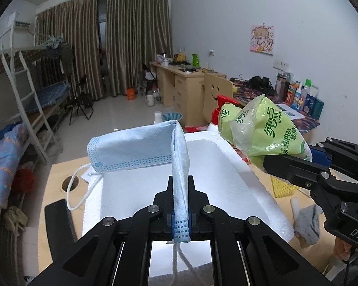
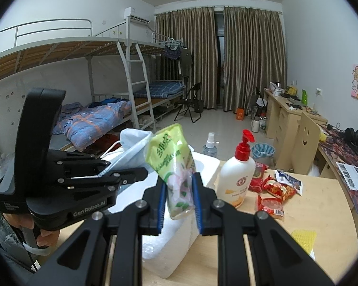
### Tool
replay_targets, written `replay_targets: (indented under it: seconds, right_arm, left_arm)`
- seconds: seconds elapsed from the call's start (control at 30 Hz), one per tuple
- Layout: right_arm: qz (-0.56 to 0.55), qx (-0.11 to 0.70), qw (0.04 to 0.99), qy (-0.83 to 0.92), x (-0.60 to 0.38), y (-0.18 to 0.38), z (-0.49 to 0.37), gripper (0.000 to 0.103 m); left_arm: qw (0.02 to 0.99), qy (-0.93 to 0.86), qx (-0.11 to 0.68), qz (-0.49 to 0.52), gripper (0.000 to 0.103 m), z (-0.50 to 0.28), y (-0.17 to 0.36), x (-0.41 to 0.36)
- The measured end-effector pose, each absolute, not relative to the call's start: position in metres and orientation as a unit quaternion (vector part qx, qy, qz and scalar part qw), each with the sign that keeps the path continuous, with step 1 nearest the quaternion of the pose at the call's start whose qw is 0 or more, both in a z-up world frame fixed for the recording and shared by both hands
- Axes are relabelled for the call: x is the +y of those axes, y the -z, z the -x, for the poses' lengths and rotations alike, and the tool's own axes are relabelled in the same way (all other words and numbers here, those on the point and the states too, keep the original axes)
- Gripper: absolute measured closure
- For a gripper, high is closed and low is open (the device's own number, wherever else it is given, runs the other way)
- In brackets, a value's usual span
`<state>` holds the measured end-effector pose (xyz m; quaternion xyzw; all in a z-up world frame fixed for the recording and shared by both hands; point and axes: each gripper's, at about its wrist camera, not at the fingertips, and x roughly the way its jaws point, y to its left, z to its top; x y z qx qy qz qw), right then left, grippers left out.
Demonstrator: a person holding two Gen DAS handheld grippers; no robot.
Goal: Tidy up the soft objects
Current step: 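Carry the blue mask and green bag over the white foam box with both grippers, then open the left gripper dropping the mask into the box while the right gripper drops the bag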
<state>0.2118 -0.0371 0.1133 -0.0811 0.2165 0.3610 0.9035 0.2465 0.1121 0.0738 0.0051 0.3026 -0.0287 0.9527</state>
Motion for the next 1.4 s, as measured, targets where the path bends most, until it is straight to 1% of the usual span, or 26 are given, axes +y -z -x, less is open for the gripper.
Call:
replay_targets:
  seconds: [0.07,0.1,0.17,0.23,0.27,0.3,0.33,0.43,0.83,1.0,1.27,1.33,1.37,1.4]
  right_arm:
    - [0.082,0.216,0.904,-0.36,-0.037,-0.113,-0.212,0.078]
    - [0.081,0.217,0.904,-0.36,-0.037,-0.113,-0.211,0.078]
    - [0.081,0.216,0.904,-0.359,-0.037,-0.113,-0.211,0.078]
    - [0.081,0.215,0.904,-0.359,-0.037,-0.114,-0.211,0.078]
    - [0.081,0.214,0.905,-0.359,-0.037,-0.115,-0.211,0.078]
    - [0.082,0.213,0.905,-0.359,-0.036,-0.116,-0.21,0.078]
    - [0.082,0.213,0.905,-0.359,-0.036,-0.116,-0.209,0.078]
    - [0.083,0.212,0.905,-0.359,-0.035,-0.117,-0.209,0.078]
    - [0.093,0.218,0.898,-0.371,-0.018,-0.115,-0.215,0.078]
    - [0.101,0.229,0.889,-0.383,-0.001,-0.11,-0.221,0.078]
    - [0.12,0.238,0.879,-0.395,0.023,-0.102,-0.225,0.078]
    - [0.124,0.241,0.878,-0.395,0.027,-0.1,-0.226,0.074]
    - [0.123,0.243,0.878,-0.394,0.028,-0.099,-0.228,0.069]
    - [0.124,0.244,0.878,-0.394,0.028,-0.098,-0.229,0.061]
  left_arm:
    - [0.954,0.021,0.298,-0.013,0.092,-0.244,-0.075,0.11]
    - [0.955,0.019,0.296,-0.015,0.089,-0.242,-0.076,0.11]
    - [0.956,0.014,0.294,-0.016,0.075,-0.239,-0.078,0.11]
    - [0.958,0.008,0.286,-0.018,0.04,-0.234,-0.08,0.111]
    - [0.96,0.006,0.281,-0.019,0.033,-0.231,-0.082,0.113]
    - [0.962,0.001,0.271,-0.02,0.024,-0.228,-0.084,0.114]
    - [0.965,-0.006,0.26,-0.022,0.019,-0.222,-0.086,0.115]
    - [0.968,-0.014,0.25,-0.019,0.016,-0.215,-0.09,0.119]
    - [0.971,-0.05,0.233,0.007,0.016,-0.189,-0.096,0.15]
    - [0.97,-0.079,0.224,0.042,0.014,-0.175,-0.095,0.174]
    - [0.966,-0.094,0.234,0.057,0.014,-0.172,-0.087,0.186]
    - [0.966,-0.095,0.232,0.058,0.013,-0.17,-0.086,0.189]
    - [0.967,-0.095,0.231,0.058,0.012,-0.17,-0.085,0.189]
    - [0.967,-0.096,0.231,0.057,0.012,-0.17,-0.085,0.19]
